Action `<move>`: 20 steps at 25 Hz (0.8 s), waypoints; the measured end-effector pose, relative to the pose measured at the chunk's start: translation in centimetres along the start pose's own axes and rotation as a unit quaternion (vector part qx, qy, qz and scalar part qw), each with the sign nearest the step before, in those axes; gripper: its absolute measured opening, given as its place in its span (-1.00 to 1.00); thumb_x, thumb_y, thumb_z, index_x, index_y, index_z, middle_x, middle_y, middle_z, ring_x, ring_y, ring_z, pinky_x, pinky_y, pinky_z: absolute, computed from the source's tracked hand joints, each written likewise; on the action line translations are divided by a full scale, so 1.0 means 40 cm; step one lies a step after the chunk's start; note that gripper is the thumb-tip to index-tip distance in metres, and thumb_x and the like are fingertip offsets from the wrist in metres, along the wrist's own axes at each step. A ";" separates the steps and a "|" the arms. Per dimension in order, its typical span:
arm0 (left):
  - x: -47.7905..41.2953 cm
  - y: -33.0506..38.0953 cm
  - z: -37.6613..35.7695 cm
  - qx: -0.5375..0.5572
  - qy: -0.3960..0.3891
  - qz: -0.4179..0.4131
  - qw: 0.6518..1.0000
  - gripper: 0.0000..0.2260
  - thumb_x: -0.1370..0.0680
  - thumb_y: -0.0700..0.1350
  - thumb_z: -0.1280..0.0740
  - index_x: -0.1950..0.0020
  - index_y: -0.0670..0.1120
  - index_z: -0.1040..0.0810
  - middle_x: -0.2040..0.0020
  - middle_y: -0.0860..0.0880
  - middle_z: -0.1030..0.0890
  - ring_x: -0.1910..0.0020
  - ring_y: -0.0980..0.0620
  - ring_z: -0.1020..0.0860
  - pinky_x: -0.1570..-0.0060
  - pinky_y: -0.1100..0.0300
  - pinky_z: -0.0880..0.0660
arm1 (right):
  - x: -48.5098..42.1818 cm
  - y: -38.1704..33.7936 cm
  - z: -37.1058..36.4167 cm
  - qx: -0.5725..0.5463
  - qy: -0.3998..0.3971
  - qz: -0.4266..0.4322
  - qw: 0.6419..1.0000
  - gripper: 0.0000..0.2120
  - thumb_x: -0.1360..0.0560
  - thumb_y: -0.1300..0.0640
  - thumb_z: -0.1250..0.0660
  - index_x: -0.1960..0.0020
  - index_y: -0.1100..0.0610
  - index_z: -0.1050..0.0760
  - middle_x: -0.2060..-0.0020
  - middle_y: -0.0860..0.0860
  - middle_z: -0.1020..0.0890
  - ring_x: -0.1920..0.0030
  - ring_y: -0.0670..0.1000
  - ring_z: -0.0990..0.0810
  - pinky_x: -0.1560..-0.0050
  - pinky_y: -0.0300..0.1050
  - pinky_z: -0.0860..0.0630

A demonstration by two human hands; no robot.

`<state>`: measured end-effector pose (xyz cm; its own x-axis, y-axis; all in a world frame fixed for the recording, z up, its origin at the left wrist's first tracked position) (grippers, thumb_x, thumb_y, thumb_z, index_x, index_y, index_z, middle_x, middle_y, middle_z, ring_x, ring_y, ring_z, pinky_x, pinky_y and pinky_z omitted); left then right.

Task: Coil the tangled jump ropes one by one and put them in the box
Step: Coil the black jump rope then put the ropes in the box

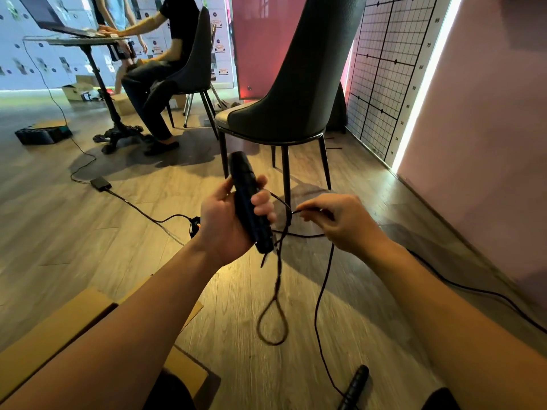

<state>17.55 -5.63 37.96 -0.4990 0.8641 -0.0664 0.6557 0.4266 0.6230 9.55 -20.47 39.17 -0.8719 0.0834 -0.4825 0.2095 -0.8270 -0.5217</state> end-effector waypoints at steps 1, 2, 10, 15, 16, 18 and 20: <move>-0.003 0.008 0.004 0.020 -0.001 -0.021 1.000 -0.59 -0.67 0.13 0.00 -0.15 -0.14 -0.48 0.26 0.00 -0.39 0.31 0.06 -0.41 0.14 0.16 -0.45 | -0.001 0.008 -0.001 0.014 -0.005 -0.007 1.000 -0.83 -0.55 0.23 -0.39 -0.12 0.12 -0.65 0.11 -0.16 -0.62 0.13 -0.23 -0.61 0.04 -0.33 -0.56; -0.005 0.013 0.010 0.034 -0.002 -0.034 0.999 -0.57 -0.66 0.15 0.00 -0.23 -0.14 -0.45 0.21 -0.01 -0.42 0.26 0.05 -0.44 0.07 0.15 -0.46 | -0.001 0.016 -0.008 0.034 -0.022 -0.020 0.999 -0.84 -0.56 0.24 -0.38 -0.11 0.11 -0.64 0.09 -0.14 -0.61 0.10 -0.20 -0.59 0.01 -0.30 -0.55; -0.042 0.026 0.056 0.040 0.088 -0.125 0.987 -0.54 -0.67 0.14 -0.02 -0.31 -0.22 -0.33 0.10 -0.12 -0.53 0.13 -0.06 -0.57 -0.21 0.02 -0.42 | 0.013 0.055 -0.048 0.065 -0.146 -0.126 0.979 -0.79 -0.60 0.24 -0.29 -0.19 0.08 -0.59 0.00 -0.11 -0.55 -0.04 -0.08 -0.54 -0.08 -0.22 -0.48; -0.037 0.057 0.078 0.005 0.248 -0.238 0.939 -0.59 -0.70 0.06 -0.08 -0.40 -0.21 -0.32 0.08 -0.13 -0.52 0.06 -0.07 -0.55 -0.15 0.05 -0.47 | 0.018 0.028 -0.063 -0.015 -0.231 -0.136 0.963 -0.79 -0.63 0.19 -0.25 -0.18 0.02 -0.58 0.06 -0.12 -0.60 0.03 -0.11 -0.56 -0.03 -0.21 -0.49; -0.035 0.061 0.079 0.004 0.266 -0.247 0.932 -0.61 -0.70 0.05 -0.09 -0.39 -0.21 -0.33 0.08 -0.13 -0.52 0.06 -0.06 -0.55 -0.09 0.07 -0.49 | 0.021 0.026 -0.064 -0.035 -0.246 -0.144 0.958 -0.80 -0.63 0.18 -0.24 -0.15 0.02 -0.59 0.09 -0.11 -0.61 0.05 -0.13 -0.57 -0.01 -0.20 -0.49; -0.024 0.087 0.087 0.012 0.288 -0.273 0.918 -0.65 -0.70 0.05 -0.10 -0.33 -0.18 -0.37 0.10 -0.11 -0.52 0.07 -0.04 -0.55 -0.04 0.09 -0.50 | 0.035 0.027 -0.055 -0.067 -0.281 -0.157 0.944 -0.84 -0.63 0.16 -0.25 -0.10 0.00 -0.60 0.13 -0.10 -0.63 0.17 -0.17 -0.55 0.06 -0.20 -0.46; 0.006 0.140 0.115 -0.017 0.307 -0.316 0.897 -0.70 -0.70 0.06 -0.09 -0.25 -0.13 -0.41 0.11 -0.07 -0.52 0.06 0.00 -0.54 -0.15 0.10 -0.48 | 0.065 0.046 -0.030 -0.098 -0.319 -0.167 0.928 -0.85 -0.63 0.15 -0.26 -0.08 0.04 -0.61 0.16 -0.07 -0.62 0.27 -0.17 -0.51 0.14 -0.19 -0.46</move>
<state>23.71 -1.80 37.86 -0.9903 0.1373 0.0210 0.1192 0.7626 0.6358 8.19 -21.11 36.12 -0.9742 -0.0815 0.2104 -0.0965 -0.6921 -0.7153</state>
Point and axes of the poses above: each hand's wrist, its own x-axis away from the middle knuckle, its own z-axis out of the back of the hand, y = z × x, the point moved 6 cm from there along -x, towards the middle knuckle
